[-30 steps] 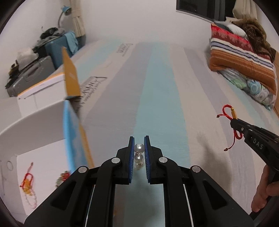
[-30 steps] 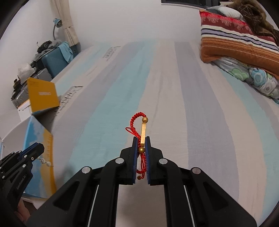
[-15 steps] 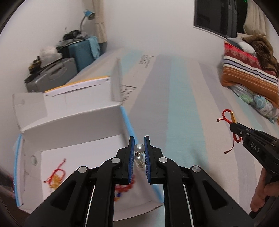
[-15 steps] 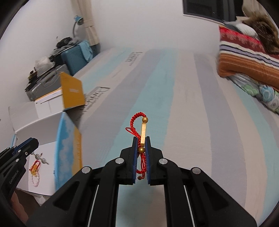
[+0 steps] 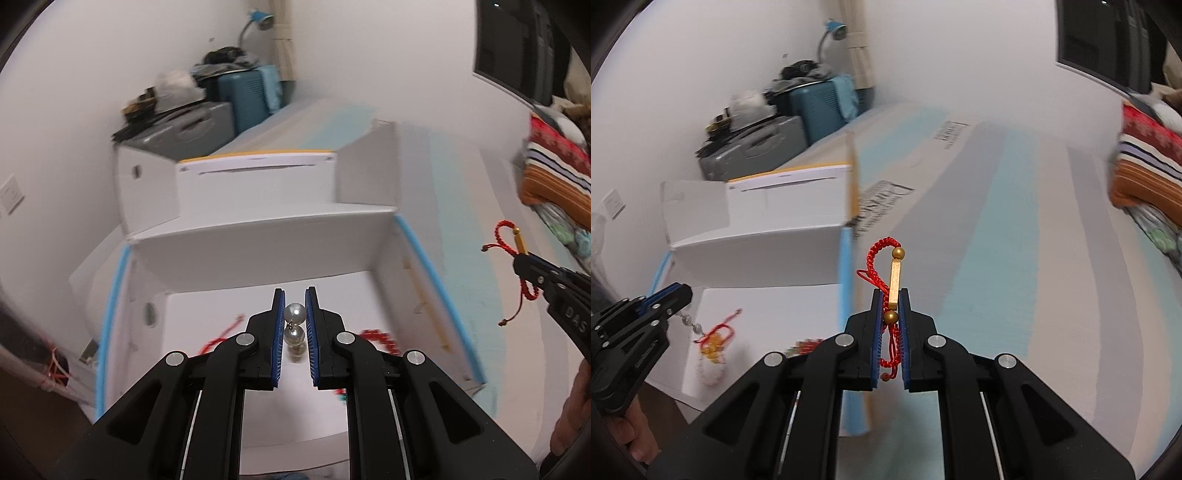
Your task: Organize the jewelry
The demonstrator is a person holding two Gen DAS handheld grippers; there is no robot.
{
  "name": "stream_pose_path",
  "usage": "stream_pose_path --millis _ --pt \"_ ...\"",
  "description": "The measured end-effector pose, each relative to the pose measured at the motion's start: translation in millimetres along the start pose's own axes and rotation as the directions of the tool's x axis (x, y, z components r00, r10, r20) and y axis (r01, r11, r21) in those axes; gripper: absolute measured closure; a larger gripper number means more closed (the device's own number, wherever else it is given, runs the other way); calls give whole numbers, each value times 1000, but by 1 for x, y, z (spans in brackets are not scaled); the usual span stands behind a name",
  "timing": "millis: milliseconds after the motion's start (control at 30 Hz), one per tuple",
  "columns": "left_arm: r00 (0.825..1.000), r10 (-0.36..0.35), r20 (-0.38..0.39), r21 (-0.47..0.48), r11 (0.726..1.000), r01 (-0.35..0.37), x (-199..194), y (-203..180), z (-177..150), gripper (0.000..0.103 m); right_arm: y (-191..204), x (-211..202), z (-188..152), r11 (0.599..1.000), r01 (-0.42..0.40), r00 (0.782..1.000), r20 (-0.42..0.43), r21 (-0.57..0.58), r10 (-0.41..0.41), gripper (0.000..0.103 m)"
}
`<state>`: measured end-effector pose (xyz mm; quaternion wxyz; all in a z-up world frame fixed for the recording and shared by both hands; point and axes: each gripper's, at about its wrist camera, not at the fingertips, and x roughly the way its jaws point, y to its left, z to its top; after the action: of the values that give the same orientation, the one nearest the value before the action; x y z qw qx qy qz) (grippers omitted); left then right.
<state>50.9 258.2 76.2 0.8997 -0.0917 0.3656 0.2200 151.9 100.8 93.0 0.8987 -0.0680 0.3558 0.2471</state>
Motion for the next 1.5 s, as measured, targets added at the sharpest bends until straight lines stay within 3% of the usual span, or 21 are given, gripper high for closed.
stream_pose_path --millis 400,900,1000,1067,1133,1300,1500 --pt "993 75 -91 -49 996 -80 25 58 -18 92 86 44 -14 990 -80 991 -117 -114 67 96" --pt "980 86 -179 -59 993 -98 60 75 -30 91 107 93 -32 988 -91 972 -228 -126 60 93" --pt "981 78 -177 -59 994 -90 61 74 -31 90 107 94 -32 988 -87 972 -226 -126 57 83" --pt "985 72 -154 -62 995 -82 54 73 -29 81 108 90 -32 988 -84 976 -210 -126 57 72" --pt "990 77 -118 -74 994 -86 44 73 -27 58 108 85 -29 989 -82 980 -191 -125 57 65" --pt "992 105 -64 -79 991 -110 22 72 -24 33 105 68 -23 990 -80 987 -145 -113 63 40" --pt "994 112 -14 -65 991 -113 -3 67 -27 7 99 43 -20 993 -65 994 -91 -99 56 18"
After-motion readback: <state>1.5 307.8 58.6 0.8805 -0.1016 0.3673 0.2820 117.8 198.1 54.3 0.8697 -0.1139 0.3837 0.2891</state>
